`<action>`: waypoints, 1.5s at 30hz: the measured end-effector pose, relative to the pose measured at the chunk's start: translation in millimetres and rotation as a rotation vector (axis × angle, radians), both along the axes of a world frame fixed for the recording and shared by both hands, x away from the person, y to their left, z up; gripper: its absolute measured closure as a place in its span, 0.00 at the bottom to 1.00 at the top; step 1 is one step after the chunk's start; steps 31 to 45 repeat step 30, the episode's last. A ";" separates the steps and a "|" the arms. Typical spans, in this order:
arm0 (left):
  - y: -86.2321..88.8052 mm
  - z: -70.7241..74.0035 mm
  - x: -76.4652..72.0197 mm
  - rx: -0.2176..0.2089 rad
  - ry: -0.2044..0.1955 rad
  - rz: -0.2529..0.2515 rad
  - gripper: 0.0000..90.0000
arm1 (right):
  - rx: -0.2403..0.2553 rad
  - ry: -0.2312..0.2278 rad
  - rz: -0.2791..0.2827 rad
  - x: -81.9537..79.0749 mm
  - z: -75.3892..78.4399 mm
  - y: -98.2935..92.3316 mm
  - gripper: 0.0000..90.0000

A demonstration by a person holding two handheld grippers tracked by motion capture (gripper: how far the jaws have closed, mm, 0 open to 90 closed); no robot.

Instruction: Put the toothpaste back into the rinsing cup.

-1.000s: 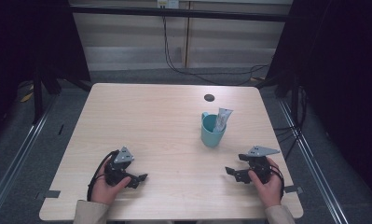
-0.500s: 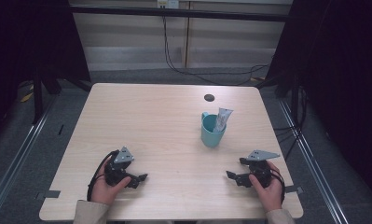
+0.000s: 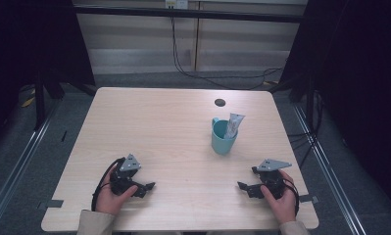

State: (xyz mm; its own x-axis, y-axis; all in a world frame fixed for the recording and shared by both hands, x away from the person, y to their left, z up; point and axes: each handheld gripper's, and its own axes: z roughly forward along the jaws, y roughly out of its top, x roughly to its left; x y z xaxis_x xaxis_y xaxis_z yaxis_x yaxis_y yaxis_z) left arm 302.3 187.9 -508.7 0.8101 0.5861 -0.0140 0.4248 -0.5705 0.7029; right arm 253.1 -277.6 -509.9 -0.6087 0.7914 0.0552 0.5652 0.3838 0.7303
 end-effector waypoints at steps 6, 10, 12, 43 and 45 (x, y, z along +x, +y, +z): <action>0.0 0.0 0.0 0.000 0.000 0.000 0.06 | -0.010 -0.004 0.008 -0.3 -0.3 0.9 0.16; 0.0 0.0 0.0 -0.001 0.000 0.000 0.06 | -0.028 -0.011 0.013 -1.0 -0.5 2.7 0.15; 0.0 0.0 0.0 0.000 0.000 0.000 0.06 | -0.030 -0.010 0.013 -1.1 -0.5 2.8 0.15; -0.2 0.0 0.3 0.000 -0.001 -0.001 0.05 | -0.031 -0.005 0.010 -0.6 -0.5 2.9 0.15; -0.2 0.0 0.3 0.000 -0.001 -0.001 0.05 | -0.031 -0.005 0.010 -0.6 -0.5 2.9 0.15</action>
